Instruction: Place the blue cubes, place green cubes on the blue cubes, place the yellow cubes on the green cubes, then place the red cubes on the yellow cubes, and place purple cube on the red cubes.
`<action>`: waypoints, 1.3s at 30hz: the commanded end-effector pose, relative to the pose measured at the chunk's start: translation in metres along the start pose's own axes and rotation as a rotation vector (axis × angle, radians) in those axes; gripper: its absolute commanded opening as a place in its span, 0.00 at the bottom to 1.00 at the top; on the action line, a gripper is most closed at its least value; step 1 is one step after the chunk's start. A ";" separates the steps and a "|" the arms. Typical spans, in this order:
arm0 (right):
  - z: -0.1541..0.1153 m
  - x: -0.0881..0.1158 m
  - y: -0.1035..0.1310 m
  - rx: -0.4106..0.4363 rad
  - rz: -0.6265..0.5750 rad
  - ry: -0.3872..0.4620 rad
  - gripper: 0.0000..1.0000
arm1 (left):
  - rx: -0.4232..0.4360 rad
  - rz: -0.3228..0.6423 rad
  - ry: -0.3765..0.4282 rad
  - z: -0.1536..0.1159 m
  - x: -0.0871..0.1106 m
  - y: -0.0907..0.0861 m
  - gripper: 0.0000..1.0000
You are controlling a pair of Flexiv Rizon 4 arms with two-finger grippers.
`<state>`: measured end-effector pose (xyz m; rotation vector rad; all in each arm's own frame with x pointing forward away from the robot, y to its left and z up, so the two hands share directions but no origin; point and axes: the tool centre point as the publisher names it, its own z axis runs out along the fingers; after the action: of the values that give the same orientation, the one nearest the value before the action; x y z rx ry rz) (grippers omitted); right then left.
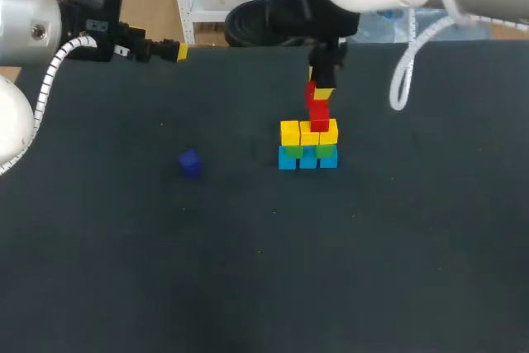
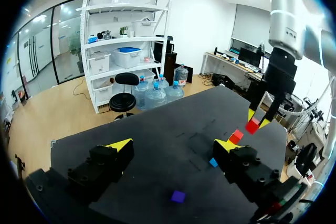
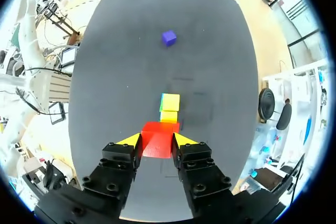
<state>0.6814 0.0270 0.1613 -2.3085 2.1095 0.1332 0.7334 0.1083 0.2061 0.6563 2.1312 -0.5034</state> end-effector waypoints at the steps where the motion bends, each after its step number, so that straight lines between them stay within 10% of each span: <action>1: -0.003 -0.010 -0.009 -0.067 0.004 0.014 0.00 | 0.006 0.002 -0.005 0.001 0.001 0.002 1.00; 39: 0.039 -0.024 -0.014 -0.143 0.008 0.030 0.00 | 0.006 0.002 -0.005 0.001 0.001 0.002 1.00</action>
<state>0.6853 0.0529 0.1248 -2.3877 2.1857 0.2473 0.7334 0.1083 0.2061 0.6563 2.1312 -0.5033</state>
